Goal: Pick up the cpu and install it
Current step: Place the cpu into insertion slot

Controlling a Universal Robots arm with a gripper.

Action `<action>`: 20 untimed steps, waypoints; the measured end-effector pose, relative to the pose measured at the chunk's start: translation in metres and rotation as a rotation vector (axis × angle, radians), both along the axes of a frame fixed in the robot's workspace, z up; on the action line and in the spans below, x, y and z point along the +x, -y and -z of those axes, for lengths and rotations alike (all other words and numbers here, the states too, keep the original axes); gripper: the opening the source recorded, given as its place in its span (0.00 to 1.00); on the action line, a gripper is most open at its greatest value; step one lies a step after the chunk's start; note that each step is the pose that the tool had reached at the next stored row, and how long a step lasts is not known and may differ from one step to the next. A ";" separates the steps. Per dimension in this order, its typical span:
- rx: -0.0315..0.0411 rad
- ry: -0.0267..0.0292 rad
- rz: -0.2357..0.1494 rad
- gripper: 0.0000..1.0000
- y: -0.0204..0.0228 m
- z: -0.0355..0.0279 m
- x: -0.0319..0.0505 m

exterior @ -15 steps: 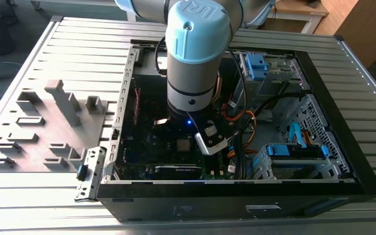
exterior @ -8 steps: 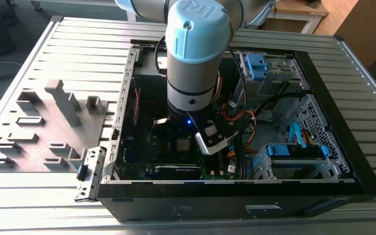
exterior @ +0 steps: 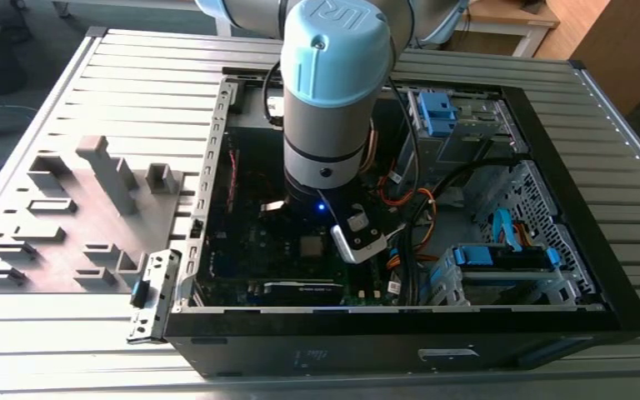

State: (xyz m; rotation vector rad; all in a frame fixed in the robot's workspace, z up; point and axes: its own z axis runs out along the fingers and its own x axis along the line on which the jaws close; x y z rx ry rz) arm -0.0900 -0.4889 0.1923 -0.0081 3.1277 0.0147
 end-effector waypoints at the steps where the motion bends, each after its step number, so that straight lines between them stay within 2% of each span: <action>1: 0.0000 0.0000 0.000 0.46 0.0000 0.0001 -0.0002; 13: 0.0001 0.0000 0.033 0.46 0.0009 0.0017 -0.0003; 20: 0.0001 0.0000 0.037 0.46 0.0014 0.0018 0.0002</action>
